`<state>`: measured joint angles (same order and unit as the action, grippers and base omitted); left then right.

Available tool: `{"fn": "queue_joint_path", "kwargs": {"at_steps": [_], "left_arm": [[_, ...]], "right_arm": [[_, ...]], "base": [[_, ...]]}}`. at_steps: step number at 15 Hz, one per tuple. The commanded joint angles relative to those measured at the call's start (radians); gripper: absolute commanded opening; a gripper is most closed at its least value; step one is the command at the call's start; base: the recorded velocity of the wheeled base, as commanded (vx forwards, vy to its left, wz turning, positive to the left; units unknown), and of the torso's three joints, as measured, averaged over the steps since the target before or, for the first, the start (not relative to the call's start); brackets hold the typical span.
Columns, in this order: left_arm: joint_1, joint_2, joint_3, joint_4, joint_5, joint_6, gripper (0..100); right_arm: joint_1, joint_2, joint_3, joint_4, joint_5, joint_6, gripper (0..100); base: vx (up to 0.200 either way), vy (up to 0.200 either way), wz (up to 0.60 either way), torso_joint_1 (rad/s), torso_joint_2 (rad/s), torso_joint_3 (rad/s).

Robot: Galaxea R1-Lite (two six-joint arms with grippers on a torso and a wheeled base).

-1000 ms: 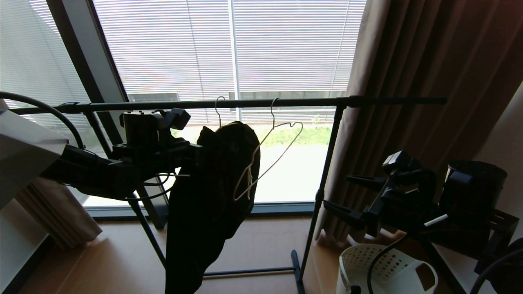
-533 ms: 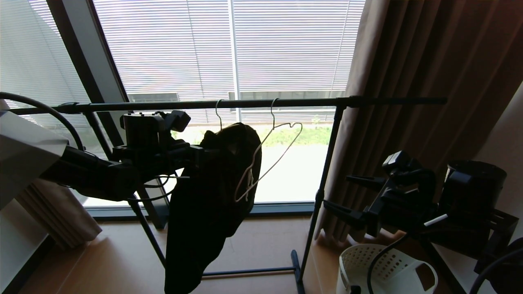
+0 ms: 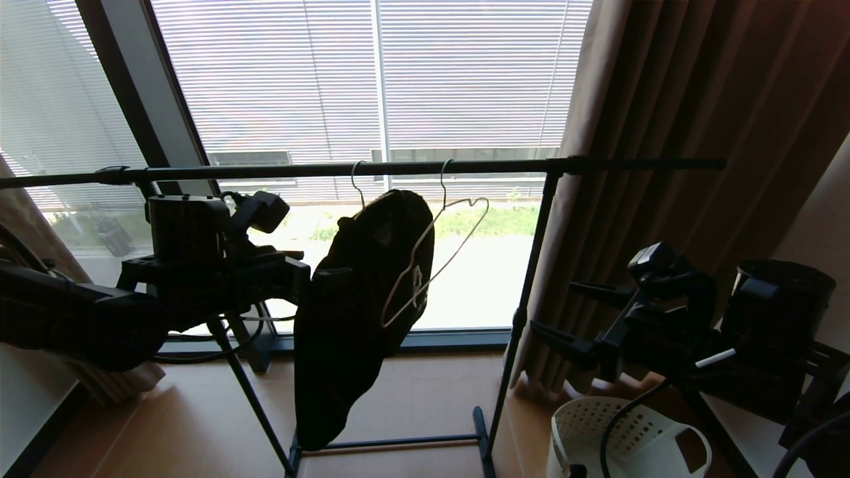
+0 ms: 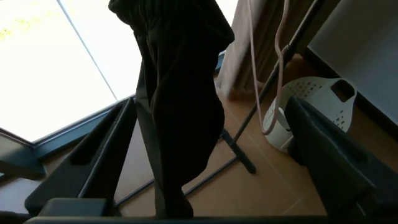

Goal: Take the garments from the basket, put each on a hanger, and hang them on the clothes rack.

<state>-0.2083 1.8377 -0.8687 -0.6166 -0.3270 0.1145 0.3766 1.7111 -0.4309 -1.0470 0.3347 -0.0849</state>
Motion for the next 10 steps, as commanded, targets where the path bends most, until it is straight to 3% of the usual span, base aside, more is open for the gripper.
{"fn": "queue_joint_path", "kwargs": {"at_steps": [1, 2, 4, 7, 8, 10], "left_arm": [[0.0, -0.126, 0.077, 0.001, -0.001, 0.002, 100], [0.0, -0.262, 0.174, 0.031, -0.006, 0.004, 100], [0.0, -0.383, 0.24, 0.118, -0.007, 0.024, 100], [-0.002, -0.637, 0.372, 0.267, -0.038, 0.036, 100], [-0.002, -0.672, 0.393, 0.282, -0.04, 0.036, 100], [-0.002, -0.827, 0.459, 0.354, -0.04, 0.034, 100]], "right_arm": [[0.004, -0.041, 0.012, 0.001, -0.017, 0.001, 100], [0.022, -0.148, 0.043, 0.018, -0.06, 0.004, 100], [0.031, -0.229, 0.063, 0.067, -0.1, 0.004, 100], [0.085, -0.392, 0.057, 0.246, -0.23, 0.004, 100], [0.09, -0.421, 0.057, 0.265, -0.243, 0.004, 100], [0.111, -0.57, 0.038, 0.421, -0.278, 0.004, 100]], "base": [[0.0, 0.0, 0.0, 0.0, 0.0, 0.0], [0.0, 0.0, 0.0, 0.0, 0.0, 0.0], [0.0, 0.0, 0.0, 0.0, 0.0, 0.0], [0.0, 0.0, 0.0, 0.0, 0.0, 0.0], [0.0, 0.0, 0.0, 0.0, 0.0, 0.0], [0.0, 0.0, 0.0, 0.0, 0.0, 0.0]]}}
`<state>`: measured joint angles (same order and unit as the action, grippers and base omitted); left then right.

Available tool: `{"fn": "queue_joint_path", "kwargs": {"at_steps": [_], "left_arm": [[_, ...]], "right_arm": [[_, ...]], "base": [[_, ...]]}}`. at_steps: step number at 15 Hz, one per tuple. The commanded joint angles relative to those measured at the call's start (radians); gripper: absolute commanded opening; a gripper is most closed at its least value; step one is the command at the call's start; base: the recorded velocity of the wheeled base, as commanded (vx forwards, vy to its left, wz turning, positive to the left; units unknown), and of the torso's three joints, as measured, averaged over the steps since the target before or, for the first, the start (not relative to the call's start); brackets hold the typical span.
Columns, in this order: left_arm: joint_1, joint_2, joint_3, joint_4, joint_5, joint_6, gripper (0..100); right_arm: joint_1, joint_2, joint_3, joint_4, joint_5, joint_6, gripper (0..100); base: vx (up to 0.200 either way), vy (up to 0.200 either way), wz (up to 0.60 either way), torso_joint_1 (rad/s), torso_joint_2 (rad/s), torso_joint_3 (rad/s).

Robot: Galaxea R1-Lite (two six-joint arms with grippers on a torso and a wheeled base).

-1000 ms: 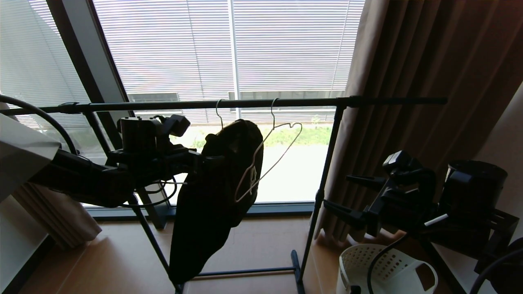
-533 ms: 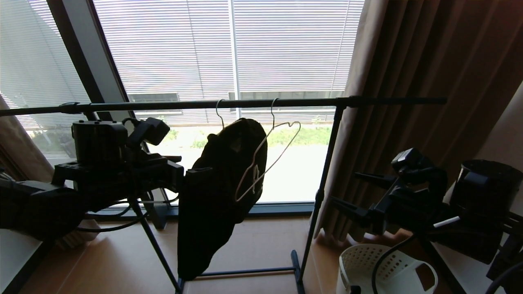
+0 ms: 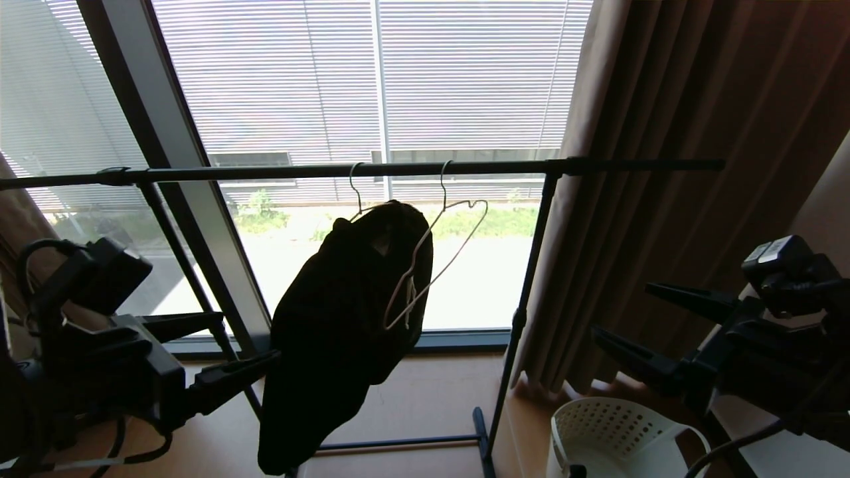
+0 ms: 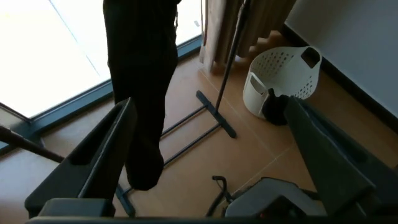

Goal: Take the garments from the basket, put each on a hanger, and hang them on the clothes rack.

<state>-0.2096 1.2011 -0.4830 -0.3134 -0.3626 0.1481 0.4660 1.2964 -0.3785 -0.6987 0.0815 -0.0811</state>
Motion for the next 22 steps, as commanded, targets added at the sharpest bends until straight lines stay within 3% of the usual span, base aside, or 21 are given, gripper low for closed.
{"fn": "queue_joint_path", "kwargs": {"at_steps": [1, 4, 6, 7, 10, 13, 15, 19, 21, 22], "left_arm": [[-0.001, -0.282, 0.09, 0.123, -0.003, 0.001, 100], [0.007, -0.537, 0.126, 0.323, 0.022, 0.002, 100], [0.013, -0.729, 0.152, 0.453, 0.091, 0.002, 100], [0.053, -0.822, 0.176, 0.497, 0.1, 0.002, 100], [0.137, -1.019, 0.233, 0.577, 0.1, -0.001, 100], [0.225, -1.077, 0.276, 0.576, 0.099, -0.005, 100], [0.263, -1.117, 0.336, 0.565, 0.102, -0.005, 100], [0.265, -1.118, 0.445, 0.404, 0.1, -0.036, 100], [0.265, -1.12, 0.468, 0.355, 0.1, -0.048, 100], [0.26, -1.12, 0.483, 0.3, 0.085, -0.074, 100]], "right_arm": [[0.036, -0.243, -0.023, 0.174, -0.058, 0.0, 100], [0.045, -0.448, -0.005, 0.355, -0.14, 0.037, 100], [0.042, -0.598, 0.003, 0.479, -0.216, 0.041, 100], [0.031, -0.678, 0.0, 0.551, -0.269, 0.041, 100], [-0.156, -0.891, 0.033, 0.725, -0.293, 0.049, 100], [-0.34, -1.031, 0.13, 0.734, -0.298, 0.049, 100], [-0.414, -1.109, 0.204, 0.723, -0.299, 0.053, 100], [-0.455, -1.289, 0.349, 0.723, -0.295, 0.049, 100], [-0.458, -1.296, 0.354, 0.72, -0.286, 0.058, 100], [-0.458, -1.296, 0.356, 0.719, -0.209, 0.06, 100]], "base": [[0.0, 0.0, 0.0, 0.0, 0.0, 0.0], [0.0, 0.0, 0.0, 0.0, 0.0, 0.0], [0.0, 0.0, 0.0, 0.0, 0.0, 0.0], [0.0, 0.0, 0.0, 0.0, 0.0, 0.0], [0.0, 0.0, 0.0, 0.0, 0.0, 0.0], [0.0, 0.0, 0.0, 0.0, 0.0, 0.0], [0.0, 0.0, 0.0, 0.0, 0.0, 0.0], [0.0, 0.0, 0.0, 0.0, 0.0, 0.0], [0.0, 0.0, 0.0, 0.0, 0.0, 0.0], [0.0, 0.0, 0.0, 0.0, 0.0, 0.0]]}}
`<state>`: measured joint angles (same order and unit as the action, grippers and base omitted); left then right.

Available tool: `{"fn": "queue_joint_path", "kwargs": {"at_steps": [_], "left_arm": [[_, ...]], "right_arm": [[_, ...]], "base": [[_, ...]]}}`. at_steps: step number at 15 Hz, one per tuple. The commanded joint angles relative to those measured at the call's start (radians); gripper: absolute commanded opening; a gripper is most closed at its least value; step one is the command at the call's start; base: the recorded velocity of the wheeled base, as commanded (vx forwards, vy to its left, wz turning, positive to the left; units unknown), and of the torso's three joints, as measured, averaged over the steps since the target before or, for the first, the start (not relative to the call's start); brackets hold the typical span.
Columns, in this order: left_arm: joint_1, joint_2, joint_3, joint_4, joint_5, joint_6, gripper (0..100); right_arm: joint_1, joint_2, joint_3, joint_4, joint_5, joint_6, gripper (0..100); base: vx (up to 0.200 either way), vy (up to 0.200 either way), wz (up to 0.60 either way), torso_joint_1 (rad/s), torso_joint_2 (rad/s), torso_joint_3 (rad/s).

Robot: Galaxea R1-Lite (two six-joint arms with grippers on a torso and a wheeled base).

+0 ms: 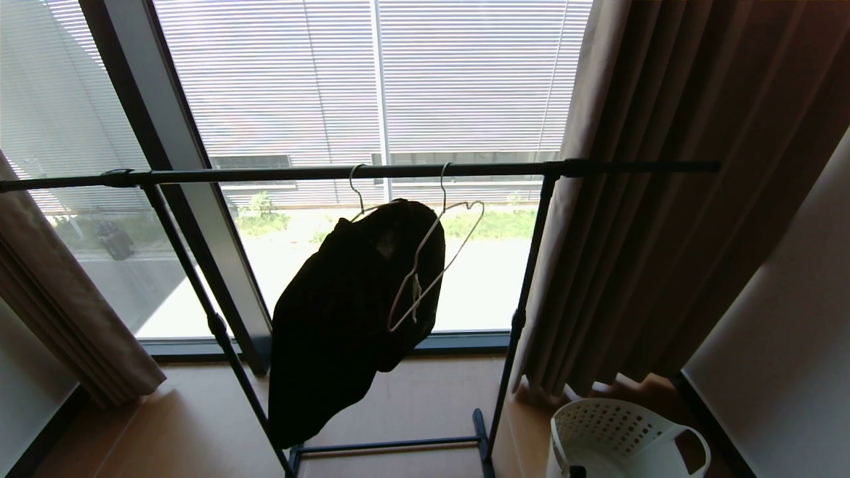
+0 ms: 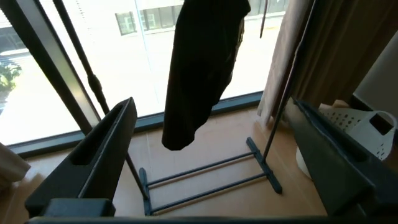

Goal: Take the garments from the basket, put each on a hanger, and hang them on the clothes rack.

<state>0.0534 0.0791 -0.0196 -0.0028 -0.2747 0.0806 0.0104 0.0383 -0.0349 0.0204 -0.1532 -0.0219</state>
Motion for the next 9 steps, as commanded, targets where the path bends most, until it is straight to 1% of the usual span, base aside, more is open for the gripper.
{"fn": "queue_joint_path", "kwargs": {"at_steps": [1, 2, 3, 5, 7, 8, 9], "left_arm": [[-0.02, -0.004, 0.02, -0.016, -0.017, -0.01, 100], [-0.044, -0.021, 0.02, -0.019, -0.015, -0.021, 100], [-0.046, -0.038, 0.02, -0.02, -0.015, -0.028, 100], [-0.052, -0.07, 0.02, -0.022, -0.021, -0.058, 100], [-0.052, -0.071, 0.02, -0.025, -0.09, -0.13, 100], [-0.052, -0.071, 0.02, -0.025, -0.09, -0.136, 100], [-0.052, -0.07, 0.02, -0.025, -0.09, -0.16, 100]], "right_arm": [[-0.003, -0.038, 0.018, -0.019, 0.106, -0.001, 100], [-0.003, -0.038, 0.035, -0.037, 0.173, -0.01, 100], [-0.003, -0.038, 0.035, -0.036, 0.184, -0.016, 100], [-0.003, -0.038, 0.035, -0.039, 0.184, -0.013, 100], [-0.003, -0.038, 0.035, -0.04, 0.185, -0.009, 100], [-0.003, -0.038, 0.035, -0.04, 0.185, -0.01, 100], [-0.003, -0.038, 0.035, -0.04, 0.184, -0.009, 100]], "base": [[0.0, 0.0, 0.0, 0.0, 0.0, 0.0], [0.0, 0.0, 0.0, 0.0, 0.0, 0.0], [0.0, 0.0, 0.0, 0.0, 0.0, 0.0], [0.0, 0.0, 0.0, 0.0, 0.0, 0.0], [0.0, 0.0, 0.0, 0.0, 0.0, 0.0], [0.0, 0.0, 0.0, 0.0, 0.0, 0.0], [0.0, 0.0, 0.0, 0.0, 0.0, 0.0]]}}
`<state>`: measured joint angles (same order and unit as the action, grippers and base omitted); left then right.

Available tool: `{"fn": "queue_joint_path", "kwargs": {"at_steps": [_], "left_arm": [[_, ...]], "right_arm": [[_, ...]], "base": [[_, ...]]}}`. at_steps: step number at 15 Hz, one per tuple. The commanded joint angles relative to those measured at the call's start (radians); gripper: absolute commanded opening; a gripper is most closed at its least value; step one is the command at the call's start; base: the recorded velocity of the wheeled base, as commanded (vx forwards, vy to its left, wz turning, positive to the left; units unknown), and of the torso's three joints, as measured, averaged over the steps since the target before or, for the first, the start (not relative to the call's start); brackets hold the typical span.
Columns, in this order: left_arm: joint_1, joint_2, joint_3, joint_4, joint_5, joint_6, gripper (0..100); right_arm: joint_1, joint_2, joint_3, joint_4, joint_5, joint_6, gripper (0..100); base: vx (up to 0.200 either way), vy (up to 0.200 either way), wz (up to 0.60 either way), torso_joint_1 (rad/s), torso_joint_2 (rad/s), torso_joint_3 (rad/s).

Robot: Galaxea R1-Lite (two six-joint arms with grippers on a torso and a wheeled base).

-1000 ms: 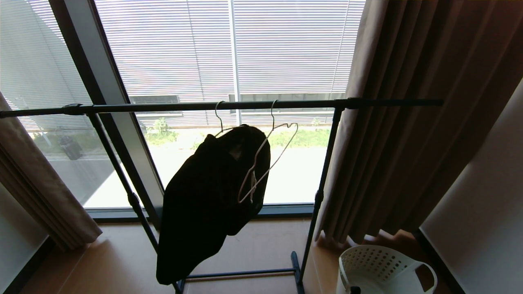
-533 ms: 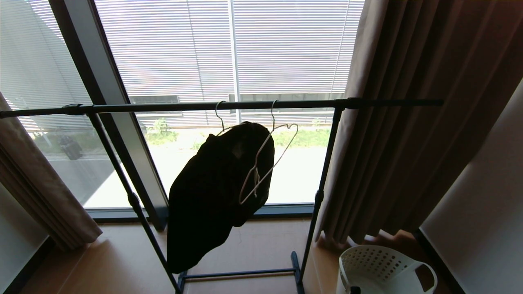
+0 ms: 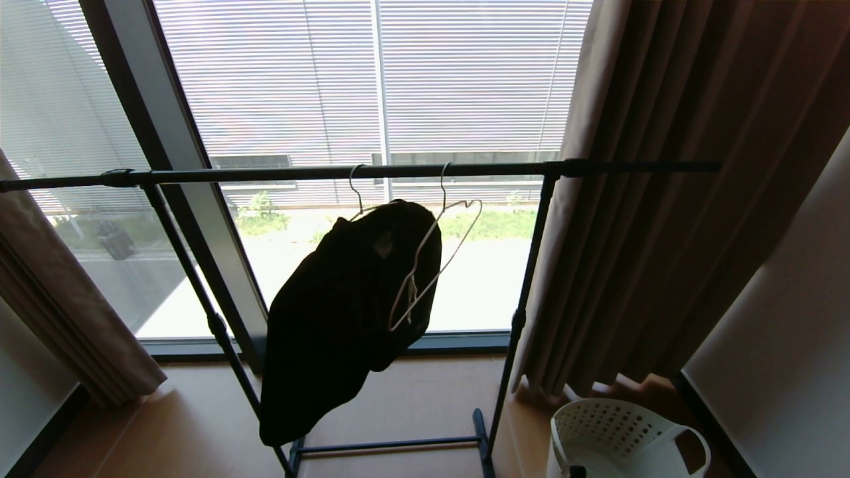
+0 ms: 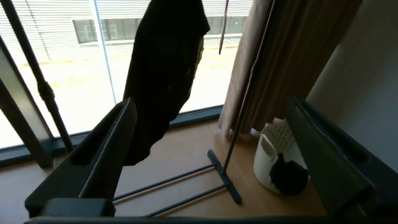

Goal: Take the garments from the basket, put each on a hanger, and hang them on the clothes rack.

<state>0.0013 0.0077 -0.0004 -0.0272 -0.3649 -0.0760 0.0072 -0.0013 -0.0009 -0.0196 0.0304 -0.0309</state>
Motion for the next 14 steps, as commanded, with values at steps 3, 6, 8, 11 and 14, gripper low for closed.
{"fn": "queue_joint_path", "kwargs": {"at_steps": [3, 6, 8, 11, 14], "left_arm": [[0.002, 0.003, 0.0, 0.004, 0.129, 0.122, 100], [0.003, 0.003, 0.0, 0.046, 0.239, 0.183, 100], [0.002, 0.002, 0.0, 0.061, 0.253, 0.13, 100], [0.002, 0.002, 0.0, 0.061, 0.242, 0.125, 100], [0.002, 0.0, 0.0, 0.059, 0.248, 0.094, 100]], "right_arm": [[0.0, 0.001, 0.001, -0.002, -0.009, 0.017, 100], [0.0, 0.001, 0.001, -0.005, -0.017, 0.017, 100], [0.0, 0.001, 0.001, -0.007, -0.017, 0.016, 100], [0.0, 0.001, 0.001, -0.005, -0.017, 0.019, 100], [0.0, 0.001, 0.001, -0.007, -0.032, 0.035, 100]], "base": [[0.0, 0.0, 0.0, 0.0, 0.0, 0.0], [0.0, 0.0, 0.0, 0.0, 0.0, 0.0], [0.0, 0.0, 0.0, 0.0, 0.0, 0.0], [0.0, 0.0, 0.0, 0.0, 0.0, 0.0], [0.0, 0.0, 0.0, 0.0, 0.0, 0.0]]}}
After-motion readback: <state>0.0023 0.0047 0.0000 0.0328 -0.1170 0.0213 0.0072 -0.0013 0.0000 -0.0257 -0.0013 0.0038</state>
